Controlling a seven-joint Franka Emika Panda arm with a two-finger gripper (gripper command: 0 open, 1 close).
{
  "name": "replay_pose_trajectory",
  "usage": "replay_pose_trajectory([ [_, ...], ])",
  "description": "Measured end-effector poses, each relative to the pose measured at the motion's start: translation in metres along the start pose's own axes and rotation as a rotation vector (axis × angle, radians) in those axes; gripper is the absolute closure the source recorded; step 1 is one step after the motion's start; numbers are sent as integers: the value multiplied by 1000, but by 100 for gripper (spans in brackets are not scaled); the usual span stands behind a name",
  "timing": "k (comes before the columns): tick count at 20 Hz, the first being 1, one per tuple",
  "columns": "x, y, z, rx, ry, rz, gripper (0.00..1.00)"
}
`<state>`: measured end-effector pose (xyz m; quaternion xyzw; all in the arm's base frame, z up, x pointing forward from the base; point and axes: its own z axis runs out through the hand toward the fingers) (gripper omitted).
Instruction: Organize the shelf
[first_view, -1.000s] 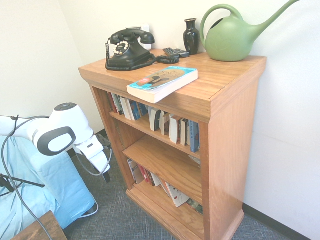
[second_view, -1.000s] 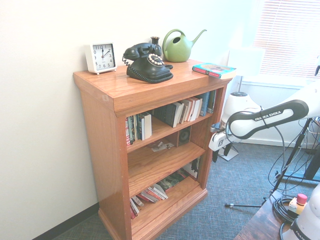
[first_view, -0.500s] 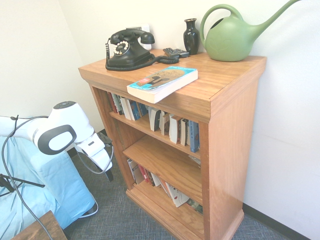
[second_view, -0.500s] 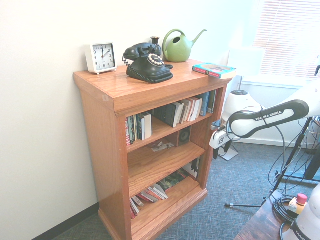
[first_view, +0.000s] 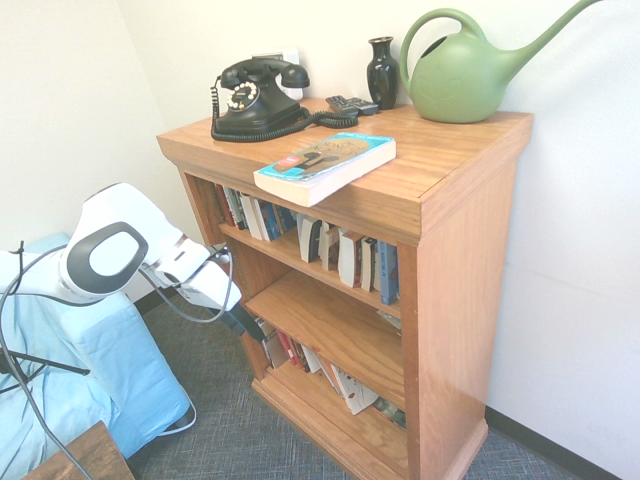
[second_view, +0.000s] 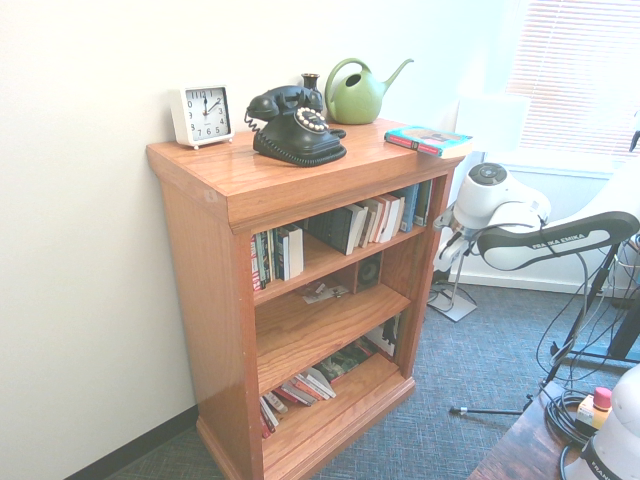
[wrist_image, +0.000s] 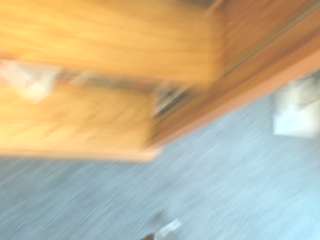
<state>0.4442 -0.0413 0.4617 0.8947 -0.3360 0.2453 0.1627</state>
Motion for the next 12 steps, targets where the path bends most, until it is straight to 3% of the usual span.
replay_pose_trajectory([
  [4, 25, 18, -38, -52, 196, -57, 0],
  [12, 36, 38, -80, -173, 479, -176, 0],
])
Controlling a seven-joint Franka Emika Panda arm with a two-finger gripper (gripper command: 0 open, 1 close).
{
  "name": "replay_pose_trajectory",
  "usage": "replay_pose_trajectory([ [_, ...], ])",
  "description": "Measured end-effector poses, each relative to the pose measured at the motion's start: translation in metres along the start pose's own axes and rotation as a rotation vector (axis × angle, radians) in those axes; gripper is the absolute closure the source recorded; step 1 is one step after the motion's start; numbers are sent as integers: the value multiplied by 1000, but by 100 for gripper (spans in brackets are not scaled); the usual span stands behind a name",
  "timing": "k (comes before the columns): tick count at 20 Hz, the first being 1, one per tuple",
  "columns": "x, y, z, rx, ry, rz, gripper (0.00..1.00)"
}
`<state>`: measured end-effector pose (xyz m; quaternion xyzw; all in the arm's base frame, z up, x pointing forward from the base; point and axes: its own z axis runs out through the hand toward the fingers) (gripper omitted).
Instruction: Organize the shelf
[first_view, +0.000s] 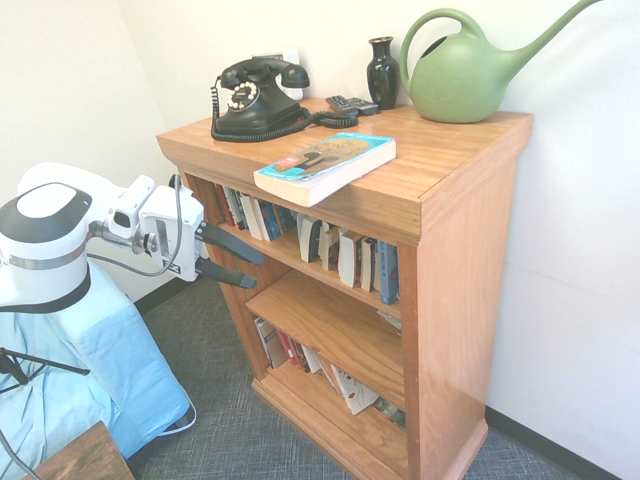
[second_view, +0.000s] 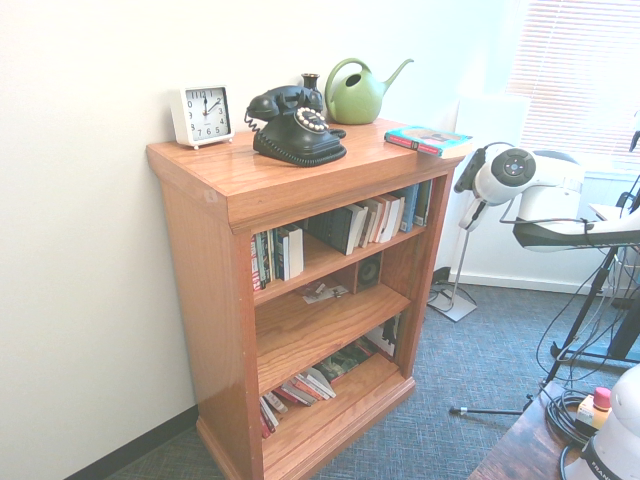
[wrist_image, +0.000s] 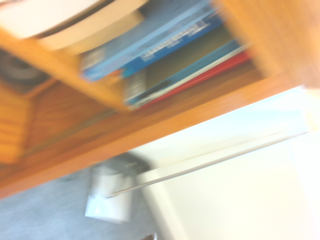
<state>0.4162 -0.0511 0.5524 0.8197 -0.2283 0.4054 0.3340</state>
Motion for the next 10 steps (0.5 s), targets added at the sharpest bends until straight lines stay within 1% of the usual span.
replay_pose_trajectory([
  [4, 12, 13, -17, -54, 95, -40, 0],
  [7, 24, 17, -26, -109, 139, -67, 0],
  [10, 38, 15, -38, -167, 160, -107, 0],
])
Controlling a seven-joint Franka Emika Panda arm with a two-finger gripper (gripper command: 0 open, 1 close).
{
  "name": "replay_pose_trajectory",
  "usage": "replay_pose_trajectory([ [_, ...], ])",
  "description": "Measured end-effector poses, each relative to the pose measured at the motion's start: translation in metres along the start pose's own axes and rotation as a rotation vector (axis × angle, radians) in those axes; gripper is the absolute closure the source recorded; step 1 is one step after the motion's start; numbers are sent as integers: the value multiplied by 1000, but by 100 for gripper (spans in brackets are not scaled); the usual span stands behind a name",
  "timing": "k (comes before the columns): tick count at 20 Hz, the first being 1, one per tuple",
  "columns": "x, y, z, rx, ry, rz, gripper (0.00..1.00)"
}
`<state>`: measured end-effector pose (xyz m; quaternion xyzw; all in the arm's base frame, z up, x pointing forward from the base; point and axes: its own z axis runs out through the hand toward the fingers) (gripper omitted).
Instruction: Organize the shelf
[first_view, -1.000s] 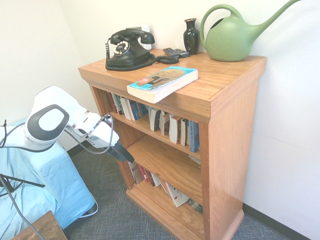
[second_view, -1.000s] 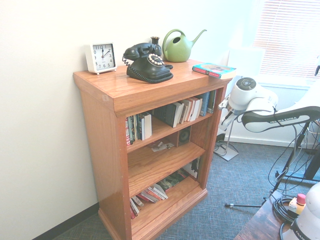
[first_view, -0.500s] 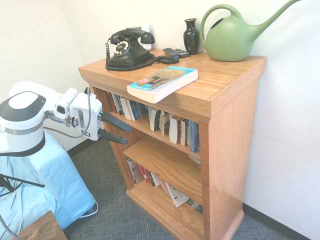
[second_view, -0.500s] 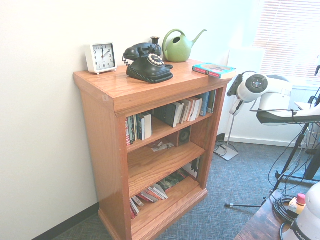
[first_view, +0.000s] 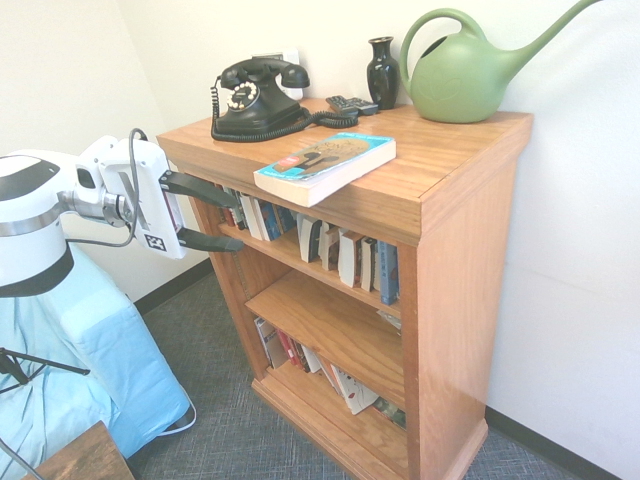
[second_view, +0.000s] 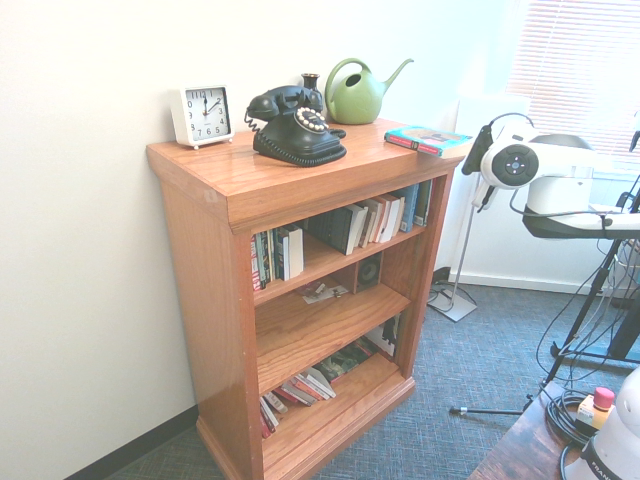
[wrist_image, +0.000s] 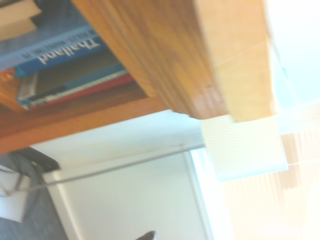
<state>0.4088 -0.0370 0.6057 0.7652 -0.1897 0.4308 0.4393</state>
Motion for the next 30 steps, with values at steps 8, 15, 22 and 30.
replay_pose_trajectory([
  [8, 32, -32, 6, -99, 32, -142, 0],
  [15, 57, -70, 24, -97, 72, -190, 0],
  [22, 77, -100, 53, -95, 59, -194, 0],
  [30, 81, -105, 81, -105, 37, -190, 100],
])
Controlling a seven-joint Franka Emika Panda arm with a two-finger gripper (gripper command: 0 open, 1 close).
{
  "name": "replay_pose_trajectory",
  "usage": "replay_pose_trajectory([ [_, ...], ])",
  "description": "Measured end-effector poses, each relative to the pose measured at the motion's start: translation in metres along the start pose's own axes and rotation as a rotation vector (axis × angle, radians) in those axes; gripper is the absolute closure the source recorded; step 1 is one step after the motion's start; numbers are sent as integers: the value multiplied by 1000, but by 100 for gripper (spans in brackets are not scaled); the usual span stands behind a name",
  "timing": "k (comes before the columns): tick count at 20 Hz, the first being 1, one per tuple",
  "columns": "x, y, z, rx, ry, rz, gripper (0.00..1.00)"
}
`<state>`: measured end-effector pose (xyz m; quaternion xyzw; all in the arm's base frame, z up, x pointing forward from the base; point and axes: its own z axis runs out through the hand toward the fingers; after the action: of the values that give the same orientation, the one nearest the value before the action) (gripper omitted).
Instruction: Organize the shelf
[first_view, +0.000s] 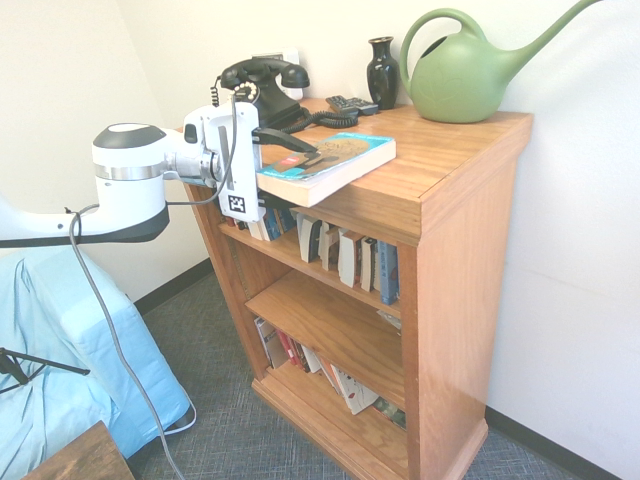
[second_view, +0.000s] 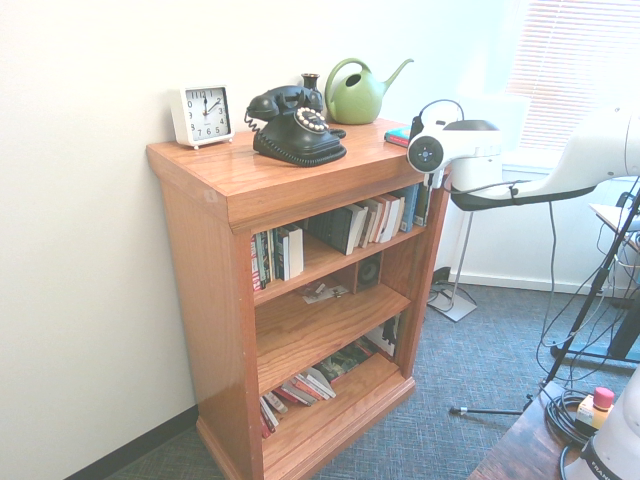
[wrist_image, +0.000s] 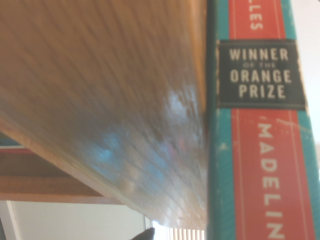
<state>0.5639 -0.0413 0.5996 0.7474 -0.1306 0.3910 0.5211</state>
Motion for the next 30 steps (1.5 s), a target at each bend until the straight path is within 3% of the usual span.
replay_pose_trajectory([
  [30, 5, -5, -10, 37, 33, 12, 100],
])
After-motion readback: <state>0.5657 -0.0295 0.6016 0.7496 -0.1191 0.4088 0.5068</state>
